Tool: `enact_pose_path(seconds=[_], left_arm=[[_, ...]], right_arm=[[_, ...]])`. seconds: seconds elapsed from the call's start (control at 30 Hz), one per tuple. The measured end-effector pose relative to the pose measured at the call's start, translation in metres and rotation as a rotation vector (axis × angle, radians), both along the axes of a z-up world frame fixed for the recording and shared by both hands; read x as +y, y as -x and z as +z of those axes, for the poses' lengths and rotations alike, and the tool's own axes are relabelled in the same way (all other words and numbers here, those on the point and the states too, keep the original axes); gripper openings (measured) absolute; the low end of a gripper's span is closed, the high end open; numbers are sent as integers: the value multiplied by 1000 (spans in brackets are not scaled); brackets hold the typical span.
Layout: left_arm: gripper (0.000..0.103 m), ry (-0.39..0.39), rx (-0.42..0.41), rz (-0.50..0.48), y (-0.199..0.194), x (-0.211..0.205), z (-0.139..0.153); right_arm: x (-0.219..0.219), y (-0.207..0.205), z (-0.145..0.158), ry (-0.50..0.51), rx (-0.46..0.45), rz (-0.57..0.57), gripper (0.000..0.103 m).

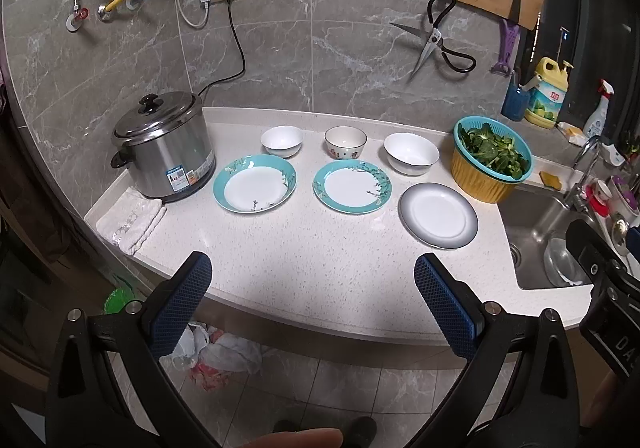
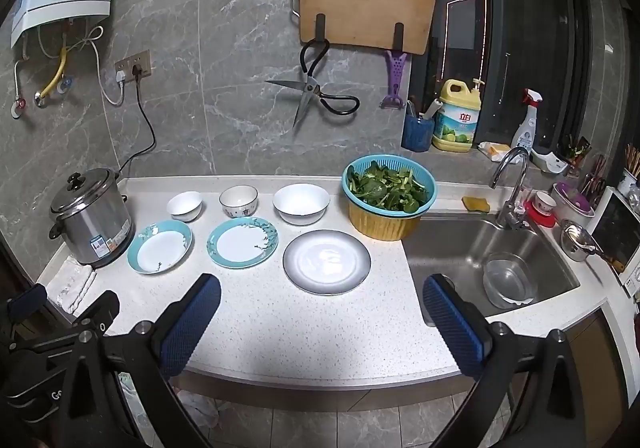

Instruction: Organize plates and bowls

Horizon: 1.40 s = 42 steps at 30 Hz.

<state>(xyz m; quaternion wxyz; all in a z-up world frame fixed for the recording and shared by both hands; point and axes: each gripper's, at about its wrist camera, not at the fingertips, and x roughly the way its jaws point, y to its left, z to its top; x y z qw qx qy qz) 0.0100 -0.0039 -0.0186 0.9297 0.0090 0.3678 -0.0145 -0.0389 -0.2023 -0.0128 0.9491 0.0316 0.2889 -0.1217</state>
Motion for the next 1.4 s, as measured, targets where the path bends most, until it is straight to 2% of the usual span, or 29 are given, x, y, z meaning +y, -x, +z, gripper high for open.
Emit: enact_pose_path(seconds=[1.4], left_arm=[[103,-5,32,1,-18,-6,-21]], right_arm=[[-4,-7,-10,-1,22,1,103]])
